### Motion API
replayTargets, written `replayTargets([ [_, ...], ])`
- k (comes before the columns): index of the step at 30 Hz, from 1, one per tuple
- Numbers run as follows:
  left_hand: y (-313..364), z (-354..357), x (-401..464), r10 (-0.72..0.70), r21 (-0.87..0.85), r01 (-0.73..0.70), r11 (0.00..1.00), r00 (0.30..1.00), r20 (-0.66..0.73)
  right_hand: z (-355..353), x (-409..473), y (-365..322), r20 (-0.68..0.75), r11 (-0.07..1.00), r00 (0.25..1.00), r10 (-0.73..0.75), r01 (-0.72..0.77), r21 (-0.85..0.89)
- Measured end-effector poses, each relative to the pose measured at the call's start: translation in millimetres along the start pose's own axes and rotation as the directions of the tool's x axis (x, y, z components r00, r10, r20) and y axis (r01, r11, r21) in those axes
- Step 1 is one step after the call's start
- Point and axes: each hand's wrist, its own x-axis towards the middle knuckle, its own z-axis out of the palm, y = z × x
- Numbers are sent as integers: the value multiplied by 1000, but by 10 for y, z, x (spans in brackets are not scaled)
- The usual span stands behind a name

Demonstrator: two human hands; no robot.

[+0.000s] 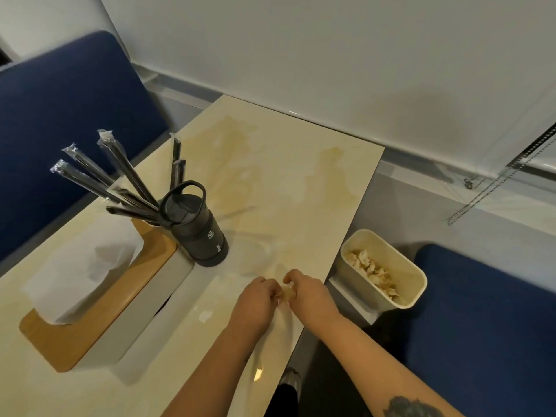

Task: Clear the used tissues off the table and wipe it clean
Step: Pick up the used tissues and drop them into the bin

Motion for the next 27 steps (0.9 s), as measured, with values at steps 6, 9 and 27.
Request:
replayTargets([
  [6,115,-18,12,-14,-198,7,980,999,-36,-130,-63,21,-68,992,997,30,-22,124],
  [9,263,-12,45,26,-214,-40,976,998,-64,-261,-119,81,-106,982,993,55,-35,187],
  [27,1426,559,277,307,-268,-275,923,948,86,-921,-616,1081,-250,872,924,289,-146,468],
])
